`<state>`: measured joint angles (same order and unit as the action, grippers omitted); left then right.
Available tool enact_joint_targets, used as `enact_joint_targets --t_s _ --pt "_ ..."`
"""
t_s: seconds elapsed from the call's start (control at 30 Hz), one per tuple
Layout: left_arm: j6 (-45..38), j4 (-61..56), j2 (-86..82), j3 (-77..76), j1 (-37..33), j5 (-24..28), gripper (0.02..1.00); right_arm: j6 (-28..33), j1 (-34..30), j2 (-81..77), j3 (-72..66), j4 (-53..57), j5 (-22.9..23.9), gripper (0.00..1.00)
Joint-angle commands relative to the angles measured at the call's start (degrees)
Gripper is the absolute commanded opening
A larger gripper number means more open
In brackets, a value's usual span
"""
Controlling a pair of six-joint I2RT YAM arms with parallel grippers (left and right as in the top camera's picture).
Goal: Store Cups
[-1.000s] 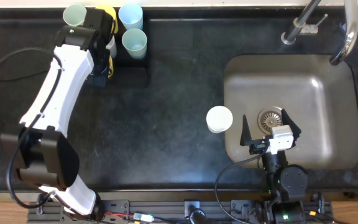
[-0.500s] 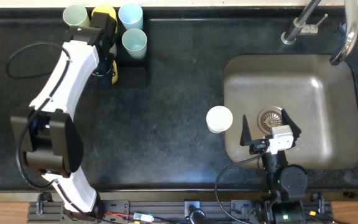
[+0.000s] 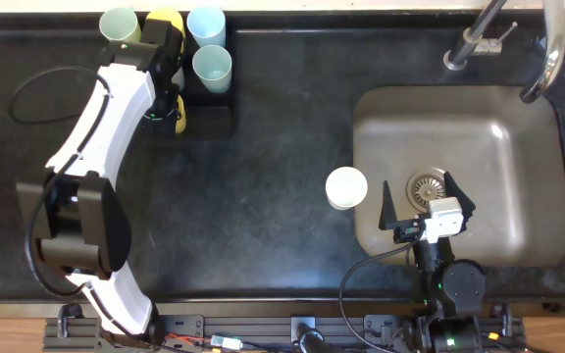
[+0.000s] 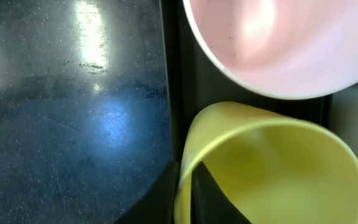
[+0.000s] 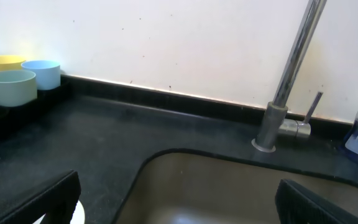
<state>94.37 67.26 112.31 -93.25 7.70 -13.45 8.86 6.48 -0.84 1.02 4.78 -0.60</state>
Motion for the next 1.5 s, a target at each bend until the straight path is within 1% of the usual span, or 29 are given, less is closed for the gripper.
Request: enact_joint_targets --t_s 0.03,0.1,0.17,0.2,0.3,0.43,0.5,0.57,0.6,0.67,0.7,0.73,0.8,0.87,0.9,0.97,1.1,1.17,1.2,1.37,1.5 --pt "0.2 0.0 0.7 -0.1 -0.6 -0.6 0.178 0.0 0.3 0.6 -0.7 -0.3 0.2 0.998" --pt "0.2 0.0 0.4 -0.1 -0.6 -0.8 0.233 0.0 0.3 0.6 -0.7 -0.3 0.2 0.998" --pt "0.2 0.1 -0.8 0.0 -0.6 -0.8 0.266 0.0 0.3 0.6 -0.7 -0.4 0.2 0.996" --pt "0.2 0.0 -1.7 0.2 -0.6 -0.8 0.301 0.0 0.3 0.6 -0.7 -0.3 0.2 0.996" --pt "0.2 -1.7 -6.4 2.3 -0.6 -1.2 0.375 0.0 0.3 0.6 -0.7 -0.4 0.2 0.998" --pt "0.1 -8.3 -16.5 8.7 -0.6 -3.8 0.529 0.0 0.3 0.6 -0.7 -0.4 0.2 0.996" --pt "-3.9 -14.4 -22.1 12.8 -0.6 -6.2 0.584 0.0 0.3 0.6 -0.7 -0.3 0.2 0.996" --pt "-12.7 -23.5 -28.1 17.4 -0.6 -9.2 0.586 0.0 0.3 0.6 -0.7 -0.3 0.2 0.996" --pt "-19.6 -29.9 -31.4 20.0 -0.6 -10.7 0.588 0.0 0.3 0.6 -0.7 -0.3 0.2 0.996" --pt "-38.2 -44.6 -37.2 25.0 -0.6 -11.6 0.575 0.0 0.3 0.6 -0.7 -0.4 0.2 0.998" --pt "-50.3 -53.4 -40.1 27.8 -0.6 -10.1 0.577 0.0 0.3 0.6 -0.7 -0.3 0.2 0.998" --pt "-61.7 -61.4 -42.8 30.4 -0.7 -7.3 0.592 0.0 0.3 0.6 -0.7 -0.3 0.2 0.996" --pt "-78.8 -71.8 -47.3 34.4 -1.0 -1.0 0.636 0.0 0.3 0.6 -0.7 -0.3 0.2 0.996" --pt "-88.2 -75.3 -51.4 37.2 -2.1 3.2 0.678 0.0 0.3 0.6 -0.7 -0.3 0.2 0.998" --pt "-91.1 -75.5 -53.7 38.5 -2.9 4.5 0.702 0.0 0.3 0.6 -0.7 -0.3 0.2 0.996" --pt "-93.1 -74.3 -57.8 40.9 -4.7 6.6 0.748 0.0 0.3 0.6 -0.7 -0.3 0.2 0.996" --pt "-93.1 -74.1 -66.2 47.9 -7.6 10.6 0.864 0.0 0.3 0.6 -0.7 -0.3 0.2 0.996" --pt "-93.1 -75.6 -70.8 52.3 -7.9 12.2 0.932 0.0 0.3 0.6 -0.7 -0.3 0.2 0.998" --pt "-93.1 -76.7 -73.4 54.9 -8.0 13.1 0.991 0.0 0.3 0.6 -0.7 -0.3 0.2 0.996" --pt "-92.9 -84.6 -85.9 68.3 -8.0 16.7 1.0 0.0 0.3 0.6 -0.7 -0.3 0.2 0.996" --pt "-92.6 -88.2 -93.5 77.2 -7.6 17.5 0.998 0.0 0.3 0.6 -0.7 -0.4 0.2 0.996"
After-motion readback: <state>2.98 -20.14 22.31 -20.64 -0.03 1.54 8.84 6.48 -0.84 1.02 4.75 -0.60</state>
